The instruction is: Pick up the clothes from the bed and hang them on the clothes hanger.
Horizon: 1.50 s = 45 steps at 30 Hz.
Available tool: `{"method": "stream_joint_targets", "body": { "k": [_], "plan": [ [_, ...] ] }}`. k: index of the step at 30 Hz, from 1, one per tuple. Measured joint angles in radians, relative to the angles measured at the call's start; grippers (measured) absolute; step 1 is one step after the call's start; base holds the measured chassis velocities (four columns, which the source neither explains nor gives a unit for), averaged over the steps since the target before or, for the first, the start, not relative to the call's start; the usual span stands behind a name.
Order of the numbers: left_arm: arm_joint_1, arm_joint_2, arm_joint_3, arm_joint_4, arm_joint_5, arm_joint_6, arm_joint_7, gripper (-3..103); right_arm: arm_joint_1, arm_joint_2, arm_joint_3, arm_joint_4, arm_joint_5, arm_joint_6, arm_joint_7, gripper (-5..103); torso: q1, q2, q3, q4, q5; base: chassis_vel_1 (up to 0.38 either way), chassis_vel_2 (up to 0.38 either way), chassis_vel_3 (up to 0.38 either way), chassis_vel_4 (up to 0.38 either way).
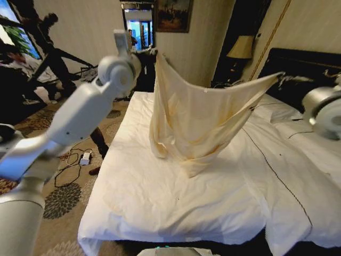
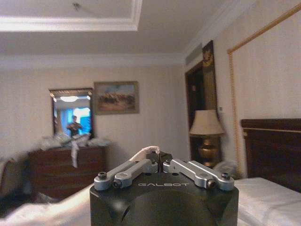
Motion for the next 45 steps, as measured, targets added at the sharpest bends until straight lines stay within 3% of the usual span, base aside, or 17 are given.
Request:
{"method": "stream_joint_targets", "body": {
  "k": [1,4,6,9,11,15,19,23,26,27,32,33,37,38,45],
  "plan": [
    [0.0,0.0,0.0,0.0,0.0,0.0,0.0,0,0.0,0.0,0.0,0.0,0.0,0.0,0.0,0,0.0,0.0,0.0,0.0,0.0,0.0,0.0,0.0,0.0],
    [-0.088,-0.017,0.019,0.06,0.007,0.004,0.01,0,0.274,0.103,-0.219,-0.061,-0.014,0.008,0.018,0,0.0,0.0,0.0,0.0009,-0.0006,0.0,0.0,0.0,0.0],
    [-0.108,-0.023,0.021,0.085,0.013,0.005,0.013,0,0.329,0.133,-0.271,-0.085,-0.016,0.009,0.025,0,0.0,0.0,0.0,0.0009,-0.0007,0.0,0.0,0.0,0.0],
    [-0.173,-0.063,0.036,0.21,0.051,0.003,0.048,0,0.485,0.211,-0.404,-0.202,-0.039,0.017,0.029,0,0.0,0.0,0.0,0.0014,-0.0005,0.0,0.0,0.0,0.0],
    [-0.195,-0.078,0.044,0.264,0.066,-0.002,0.057,0,0.532,0.23,-0.437,-0.238,-0.044,0.02,0.026,0,0.0,0.0,0.0,0.0007,-0.0002,0.0,0.0,0.0,0.0],
    [-0.276,-0.153,0.081,0.463,0.145,-0.046,0.122,0,0.772,0.348,-0.607,-0.456,-0.058,0.04,0.013,0,0.0,0.0,0.0,0.0,0.0001,0.0,0.0,0.0,0.0],
    [-0.276,-0.139,0.088,0.464,0.169,-0.047,0.13,0,0.855,0.393,-0.668,-0.513,-0.045,0.045,0.009,0,0.0,0.0,0.0,0.0008,-0.0005,0.0,0.0,0.0,0.0],
    [-0.23,-0.045,0.093,0.285,0.162,-0.019,0.107,0,0.825,0.348,-0.656,-0.414,-0.016,0.038,0.01,0,0.001,0.0,0.0,0.0016,-0.0013,0.0,0.0,0.0,0.0],
    [-0.172,0.114,0.088,0.018,0.17,0.02,0.082,0,0.69,0.242,-0.534,-0.188,0.046,0.006,0.046,0,0.0,0.0,0.0,-0.0004,-0.0001,0.0,0.0,0.0,0.0],
    [-0.172,0.114,0.088,0.018,0.17,0.02,0.082,0,0.69,0.242,-0.534,-0.188,0.046,0.006,0.046,0,0.0,0.0,0.0,-0.0004,-0.0001,0.0,0.0,0.0,0.0],
    [-0.118,0.368,0.033,-0.34,0.086,0.087,0.017,0,0.389,0.004,-0.284,0.186,0.139,-0.02,0.095,0,-0.001,0.0,-0.001,0.0001,-0.0005,0.0,0.0,0.0,0.0],
    [-0.118,0.368,0.033,-0.34,0.086,0.087,0.017,0,0.389,0.004,-0.284,0.186,0.139,-0.02,0.095,0,-0.001,0.0,-0.001,0.0001,-0.0005,0.0,0.0,0.0,0.0],
    [-0.141,0.491,-0.035,-0.526,-0.048,0.124,-0.028,0,0.382,-0.089,-0.173,0.359,0.322,-0.024,0.185,0,-0.001,0.0,0.0,0.0008,-0.0008,0.0,0.0,0.0,0.0],
    [-0.141,0.491,-0.035,-0.526,-0.048,0.124,-0.028,0,0.382,-0.089,-0.173,0.359,0.322,-0.024,0.185,0,-0.001,0.0,0.0,0.0008,-0.0008,0.0,0.0,0.0,0.0],
    [-0.195,0.668,-0.2,-0.673,-0.22,0.169,-0.026,0,0.432,-0.197,0.003,0.435,0.508,-0.04,0.241,0,-0.001,0.0,-0.001,0.0003,0.0001,0.0,0.0,0.0,0.0]
  ]
}}
